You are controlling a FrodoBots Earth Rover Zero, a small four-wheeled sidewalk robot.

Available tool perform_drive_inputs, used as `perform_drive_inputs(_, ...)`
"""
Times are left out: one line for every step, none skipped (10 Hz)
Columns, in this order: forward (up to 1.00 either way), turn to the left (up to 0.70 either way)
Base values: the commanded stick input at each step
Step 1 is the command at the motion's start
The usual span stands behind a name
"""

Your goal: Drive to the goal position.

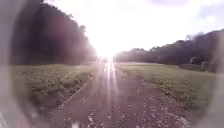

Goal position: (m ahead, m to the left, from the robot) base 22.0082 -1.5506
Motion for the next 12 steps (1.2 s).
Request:
perform_drive_inputs(0.85,0.0)
perform_drive_inputs(0.85,0.0)
perform_drive_inputs(0.85,0.0)
perform_drive_inputs(0.85,0.0)
perform_drive_inputs(0.85,0.0)
perform_drive_inputs(0.85,0.0)
perform_drive_inputs(0.85,0.0)
perform_drive_inputs(0.85,0.0)
perform_drive_inputs(0.85,0.0)
perform_drive_inputs(0.85,0.0)
perform_drive_inputs(0.85,0.0)
perform_drive_inputs(0.85,0.0)
